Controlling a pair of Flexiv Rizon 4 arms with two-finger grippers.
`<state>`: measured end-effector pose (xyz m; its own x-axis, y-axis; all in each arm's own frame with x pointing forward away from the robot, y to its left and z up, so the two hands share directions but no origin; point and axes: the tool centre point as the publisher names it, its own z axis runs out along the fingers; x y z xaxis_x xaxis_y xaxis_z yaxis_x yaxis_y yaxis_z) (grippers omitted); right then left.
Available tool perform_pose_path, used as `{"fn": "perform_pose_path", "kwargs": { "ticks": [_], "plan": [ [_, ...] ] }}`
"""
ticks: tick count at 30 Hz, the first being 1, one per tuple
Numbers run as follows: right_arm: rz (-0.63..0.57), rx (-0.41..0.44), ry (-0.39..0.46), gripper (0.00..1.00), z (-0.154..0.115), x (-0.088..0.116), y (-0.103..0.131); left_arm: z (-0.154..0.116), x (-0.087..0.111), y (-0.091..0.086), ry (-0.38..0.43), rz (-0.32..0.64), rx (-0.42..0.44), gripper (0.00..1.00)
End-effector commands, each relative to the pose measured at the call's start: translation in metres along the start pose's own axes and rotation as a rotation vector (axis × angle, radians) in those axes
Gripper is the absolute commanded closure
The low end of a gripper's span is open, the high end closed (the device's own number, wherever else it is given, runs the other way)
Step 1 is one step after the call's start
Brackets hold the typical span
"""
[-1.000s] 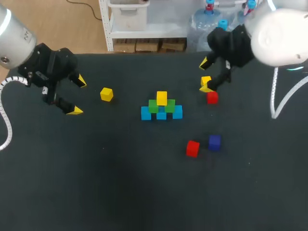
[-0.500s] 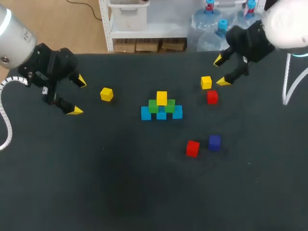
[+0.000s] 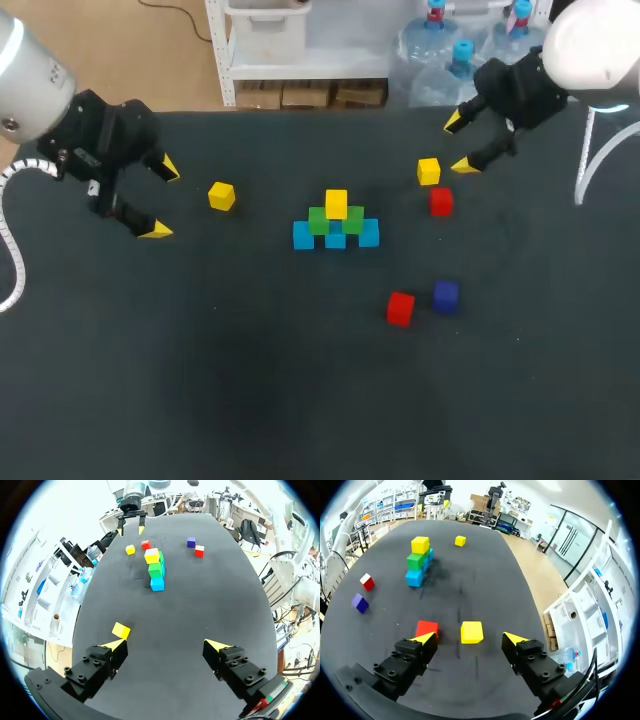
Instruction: Place the blue cubes, place green cubes on the blue cubes, place the yellow cubes on the green cubes, then place the red cubes on the yellow cubes, and place purple cube on the red cubes.
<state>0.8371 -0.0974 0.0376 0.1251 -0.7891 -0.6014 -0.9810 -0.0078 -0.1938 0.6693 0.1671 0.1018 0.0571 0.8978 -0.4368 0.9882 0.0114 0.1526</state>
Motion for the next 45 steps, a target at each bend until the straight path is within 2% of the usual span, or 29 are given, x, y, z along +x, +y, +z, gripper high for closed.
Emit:
{"fn": "perform_pose_path", "kwargs": {
  "ticks": [1, 7, 21, 31, 36, 40, 45],
  "plan": [
    [-0.005, -0.006, -0.012, 0.22, 0.012, 0.006, -0.007, 0.000, 0.001, 0.000, -0.005, 0.004, -0.001, 0.00],
    [0.004, -0.004, -0.019, 0.23, 0.024, 0.010, -0.008, 0.000, 0.001, 0.000, -0.005, 0.004, -0.001, 0.00],
    [0.023, 0.000, -0.025, 0.34, 0.037, 0.013, -0.008, 0.000, 0.001, 0.000, -0.005, 0.004, -0.001, 0.00],
    [0.027, -0.012, -0.035, 0.36, 0.045, 0.011, -0.005, 0.000, 0.001, 0.000, -0.005, 0.004, -0.001, 0.00],
    [0.028, -0.019, -0.036, 0.39, 0.050, 0.012, -0.004, 0.000, 0.001, 0.000, -0.005, 0.004, -0.001, 0.00],
    [0.025, -0.027, -0.037, 0.51, 0.054, 0.012, -0.004, 0.000, 0.001, 0.000, -0.005, 0.004, -0.001, 0.00],
    [0.024, -0.034, -0.036, 0.51, 0.056, 0.012, -0.006, 0.000, 0.001, 0.000, -0.005, 0.004, -0.001, 0.00]
  ]
}}
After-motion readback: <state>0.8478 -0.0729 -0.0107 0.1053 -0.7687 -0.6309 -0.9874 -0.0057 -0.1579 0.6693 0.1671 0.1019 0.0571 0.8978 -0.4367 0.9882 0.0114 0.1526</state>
